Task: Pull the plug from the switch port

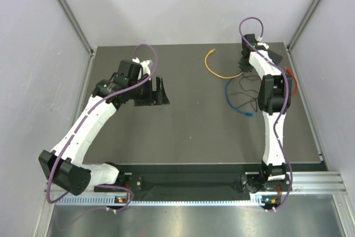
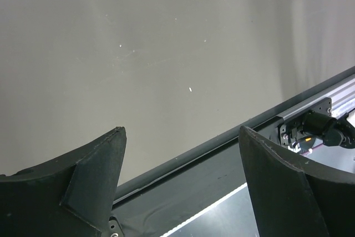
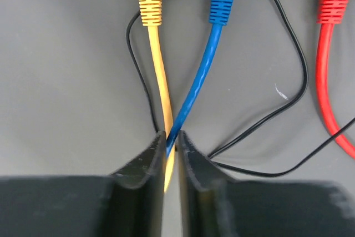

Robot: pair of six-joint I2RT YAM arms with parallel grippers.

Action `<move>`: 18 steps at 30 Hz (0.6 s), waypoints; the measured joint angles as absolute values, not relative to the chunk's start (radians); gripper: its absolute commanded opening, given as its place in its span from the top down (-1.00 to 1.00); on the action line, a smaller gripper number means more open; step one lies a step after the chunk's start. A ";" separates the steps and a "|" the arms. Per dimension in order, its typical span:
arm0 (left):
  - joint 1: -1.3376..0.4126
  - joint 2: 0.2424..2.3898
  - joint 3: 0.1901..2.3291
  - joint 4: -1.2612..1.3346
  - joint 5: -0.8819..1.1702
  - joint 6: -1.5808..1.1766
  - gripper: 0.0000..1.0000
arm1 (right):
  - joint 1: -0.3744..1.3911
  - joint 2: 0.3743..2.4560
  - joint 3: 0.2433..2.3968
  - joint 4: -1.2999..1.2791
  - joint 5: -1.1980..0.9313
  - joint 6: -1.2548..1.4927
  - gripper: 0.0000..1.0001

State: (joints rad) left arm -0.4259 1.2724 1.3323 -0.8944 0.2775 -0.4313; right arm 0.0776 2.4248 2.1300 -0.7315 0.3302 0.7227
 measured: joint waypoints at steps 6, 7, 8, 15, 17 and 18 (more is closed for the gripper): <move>-0.419 1.272 1.326 -0.892 0.289 -0.431 -0.72 | 0.078 2.424 2.124 -0.735 0.315 0.763 1.00; -0.417 1.272 1.321 -0.891 0.292 -0.431 -0.72 | 0.080 2.423 2.117 -0.731 0.309 0.772 1.00; -0.415 1.272 1.314 -0.891 0.296 -0.431 -0.71 | 0.083 2.416 2.103 -0.722 0.305 0.786 1.00; -0.403 1.272 1.297 -0.890 0.307 -0.431 -0.70 | 0.116 2.327 1.963 -0.723 0.251 0.905 1.00; -0.398 1.272 1.295 -0.890 0.310 -0.431 -0.69 | 0.149 2.312 1.942 -0.733 0.234 0.952 1.00; -0.395 1.272 1.293 -0.890 0.311 -0.431 -0.68 | 0.171 2.305 1.930 -0.735 0.226 0.979 1.00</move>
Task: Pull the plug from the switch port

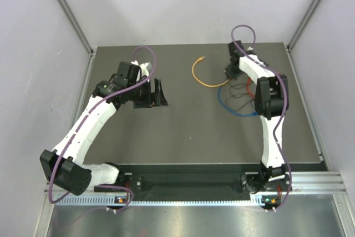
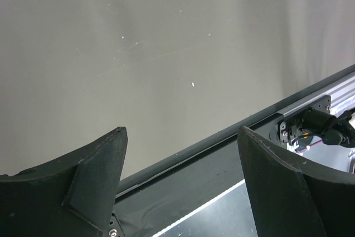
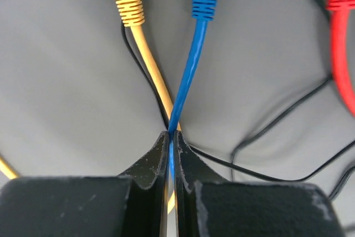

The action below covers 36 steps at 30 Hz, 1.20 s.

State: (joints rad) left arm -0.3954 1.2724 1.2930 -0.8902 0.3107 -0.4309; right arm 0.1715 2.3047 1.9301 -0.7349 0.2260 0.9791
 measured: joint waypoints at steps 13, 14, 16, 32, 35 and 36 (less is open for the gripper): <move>-0.373 1.293 1.280 -0.883 0.344 -0.430 -0.64 | 0.525 2.225 1.838 -0.719 0.090 1.416 0.62; -0.372 1.298 1.280 -0.882 0.344 -0.430 -0.64 | 0.536 2.225 1.850 -0.721 0.074 1.419 0.37; -0.371 1.301 1.280 -0.883 0.344 -0.426 -0.64 | 0.542 2.225 1.880 -0.717 0.047 1.405 0.09; -0.366 1.301 1.280 -0.883 0.387 -0.459 -0.54 | 0.332 2.141 1.993 -0.732 -0.030 0.579 -0.92; -0.366 1.301 1.279 -0.882 0.414 -0.481 -0.50 | 0.282 2.178 2.094 -0.720 -0.082 0.443 -0.95; -0.366 1.300 1.275 -0.878 0.424 -0.491 -0.49 | 0.268 2.198 2.132 -0.714 -0.109 0.411 -0.95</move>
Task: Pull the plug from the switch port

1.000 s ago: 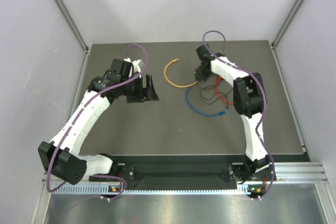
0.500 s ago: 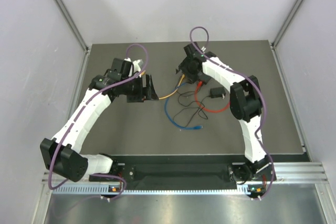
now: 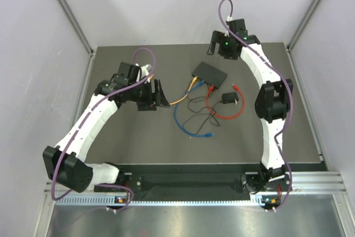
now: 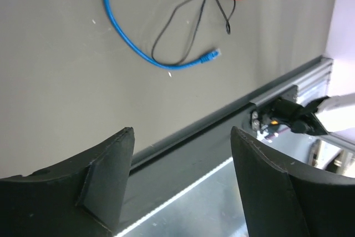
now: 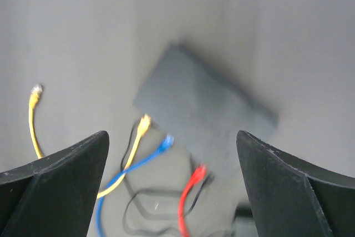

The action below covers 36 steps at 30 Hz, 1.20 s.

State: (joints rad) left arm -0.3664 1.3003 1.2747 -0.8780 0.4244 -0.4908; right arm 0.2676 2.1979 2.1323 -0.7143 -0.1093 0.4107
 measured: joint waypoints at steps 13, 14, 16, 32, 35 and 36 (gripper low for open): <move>-0.366 1.237 1.223 -0.879 0.482 -0.608 -0.52 | 0.154 2.402 2.185 -0.641 -0.321 0.323 -0.59; -0.366 1.225 1.223 -0.882 0.481 -0.610 -0.52 | 0.155 2.405 2.178 -0.635 -0.327 0.325 -0.48; -0.366 1.207 1.225 -0.891 0.479 -0.616 -0.52 | 0.154 2.405 2.166 -0.630 -0.342 0.329 -0.36; -0.366 1.195 1.226 -0.900 0.483 -0.646 -0.51 | 0.142 2.303 1.904 -0.478 -0.414 0.331 -0.34; -0.366 1.190 1.226 -0.900 0.485 -0.657 -0.51 | 0.134 2.290 1.890 -0.476 -0.415 0.316 -0.45; -0.366 1.186 1.226 -0.900 0.487 -0.661 -0.51 | 0.130 2.290 1.895 -0.479 -0.420 0.313 -0.46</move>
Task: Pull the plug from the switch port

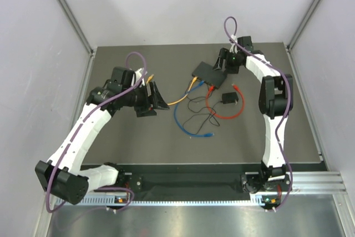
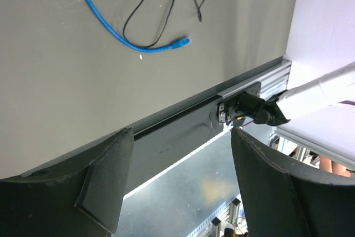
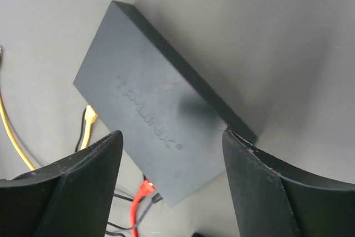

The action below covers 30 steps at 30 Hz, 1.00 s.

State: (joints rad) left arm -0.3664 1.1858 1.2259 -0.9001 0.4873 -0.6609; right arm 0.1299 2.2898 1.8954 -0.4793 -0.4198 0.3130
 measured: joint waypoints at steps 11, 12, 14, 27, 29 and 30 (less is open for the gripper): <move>-0.366 1.137 1.188 -0.898 0.519 -0.723 -0.51 | 0.101 2.397 2.024 -0.546 -0.429 0.282 -0.43; -0.366 1.134 1.187 -0.898 0.518 -0.731 -0.51 | 0.101 2.402 2.023 -0.549 -0.435 0.283 -0.41; -0.366 1.126 1.183 -0.892 0.516 -0.740 -0.50 | 0.101 2.406 2.023 -0.549 -0.448 0.282 -0.30; -0.370 1.123 1.175 -0.866 0.511 -0.765 -0.43 | 0.097 2.188 1.619 -0.395 -0.466 0.356 0.29; -0.373 1.137 1.175 -0.863 0.508 -0.765 -0.42 | 0.097 2.123 1.514 -0.371 -0.478 0.386 0.29; -0.373 1.145 1.175 -0.860 0.508 -0.765 -0.42 | 0.098 2.094 1.464 -0.357 -0.484 0.398 0.28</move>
